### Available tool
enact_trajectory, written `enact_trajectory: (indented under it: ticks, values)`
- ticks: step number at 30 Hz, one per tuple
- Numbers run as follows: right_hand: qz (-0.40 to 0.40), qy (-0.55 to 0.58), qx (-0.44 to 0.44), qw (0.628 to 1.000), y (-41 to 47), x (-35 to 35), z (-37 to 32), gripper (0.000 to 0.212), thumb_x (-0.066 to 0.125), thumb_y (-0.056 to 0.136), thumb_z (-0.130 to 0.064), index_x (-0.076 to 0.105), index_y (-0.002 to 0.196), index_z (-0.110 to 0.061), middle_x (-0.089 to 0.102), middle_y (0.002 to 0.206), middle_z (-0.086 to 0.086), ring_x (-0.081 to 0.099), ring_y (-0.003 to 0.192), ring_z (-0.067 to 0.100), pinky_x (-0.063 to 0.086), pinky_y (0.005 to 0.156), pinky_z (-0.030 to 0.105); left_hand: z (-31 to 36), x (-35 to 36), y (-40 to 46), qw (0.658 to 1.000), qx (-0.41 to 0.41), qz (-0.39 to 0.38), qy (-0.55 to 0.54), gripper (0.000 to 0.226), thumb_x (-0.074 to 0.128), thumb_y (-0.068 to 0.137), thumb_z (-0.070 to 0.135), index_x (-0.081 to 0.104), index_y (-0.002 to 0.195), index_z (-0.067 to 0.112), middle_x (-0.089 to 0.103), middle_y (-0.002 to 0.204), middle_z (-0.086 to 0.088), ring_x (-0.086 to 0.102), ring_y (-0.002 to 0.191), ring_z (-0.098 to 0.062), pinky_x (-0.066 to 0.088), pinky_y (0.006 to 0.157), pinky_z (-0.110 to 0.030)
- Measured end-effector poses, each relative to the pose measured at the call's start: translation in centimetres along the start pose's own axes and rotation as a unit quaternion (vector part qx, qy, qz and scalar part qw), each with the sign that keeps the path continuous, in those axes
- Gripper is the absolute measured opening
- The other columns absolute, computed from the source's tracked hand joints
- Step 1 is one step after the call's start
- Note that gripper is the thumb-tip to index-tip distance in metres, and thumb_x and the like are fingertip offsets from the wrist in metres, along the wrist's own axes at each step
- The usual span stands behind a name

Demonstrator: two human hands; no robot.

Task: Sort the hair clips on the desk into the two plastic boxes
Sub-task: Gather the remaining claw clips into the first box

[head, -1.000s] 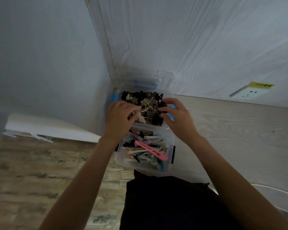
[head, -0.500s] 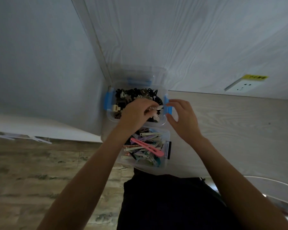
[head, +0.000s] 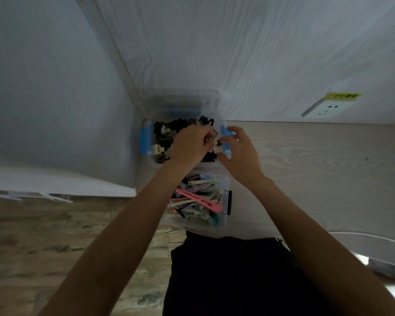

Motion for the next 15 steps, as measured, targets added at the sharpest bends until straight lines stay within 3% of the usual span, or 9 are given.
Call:
enact_trajectory:
  ticks: [3, 5, 8, 11, 15]
  values:
    - [-0.002, 0.001, -0.002, 1.000, 0.0, -0.2, 0.1, 0.027, 0.067, 0.079, -0.014, 0.064, 0.105, -0.005, 0.046, 0.129, 0.015, 0.055, 0.100, 0.030, 0.050, 0.082, 0.039, -0.5, -0.3, 0.0, 0.998, 0.021, -0.053, -0.038, 0.014, 0.067, 0.083, 0.026, 0.069, 0.094, 0.019, 0.071, 0.088, 0.001, 0.063, 0.083, -0.014, 0.043, 0.073, -0.023]
    - [-0.003, 0.016, 0.003, 1.000, 0.2, -0.3, 0.0, 0.026, 0.068, 0.079, -0.014, 0.065, 0.104, -0.006, 0.046, 0.125, 0.015, 0.057, 0.097, 0.028, 0.052, 0.079, 0.039, -1.3, -1.2, 0.1, 0.994, 0.061, -0.077, -0.040, 0.015, 0.071, 0.079, 0.030, 0.072, 0.091, 0.022, 0.071, 0.085, 0.001, 0.061, 0.084, -0.015, 0.044, 0.081, -0.030]
    - [-0.012, 0.025, 0.013, 1.000, 0.3, -0.2, -0.2, 0.025, 0.067, 0.080, -0.015, 0.065, 0.104, -0.009, 0.045, 0.120, 0.014, 0.057, 0.095, 0.026, 0.052, 0.078, 0.038, -1.5, -1.7, 0.2, 0.991, 0.086, -0.103, 0.026, 0.017, 0.070, 0.078, 0.037, 0.071, 0.092, 0.028, 0.068, 0.089, 0.002, 0.054, 0.095, -0.016, 0.034, 0.086, -0.033]
    - [-0.017, 0.038, 0.013, 0.999, 0.1, -0.2, 0.1, 0.028, 0.066, 0.082, -0.016, 0.063, 0.109, -0.009, 0.044, 0.121, 0.014, 0.055, 0.098, 0.025, 0.048, 0.077, 0.032, -0.7, -0.8, 0.0, 0.991, 0.093, -0.068, 0.072, 0.016, 0.066, 0.080, 0.037, 0.068, 0.093, 0.029, 0.069, 0.090, 0.004, 0.055, 0.097, -0.019, 0.031, 0.089, -0.035]
    - [-0.002, 0.074, 0.006, 0.997, -0.3, -0.7, 0.5, 0.032, 0.063, 0.085, -0.018, 0.060, 0.116, -0.010, 0.050, 0.121, 0.013, 0.054, 0.105, 0.025, 0.048, 0.087, 0.034, -1.3, -0.2, -1.4, 0.997, 0.067, -0.019, 0.041, 0.027, 0.066, 0.082, 0.036, 0.065, 0.106, 0.024, 0.068, 0.101, 0.001, 0.057, 0.104, -0.022, 0.034, 0.093, -0.036]
Point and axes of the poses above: each hand's wrist, its own y-axis towards the middle knuckle, its own x-axis out of the palm, z = x × y, the point moved 3 cm from there along y, towards the middle knuckle
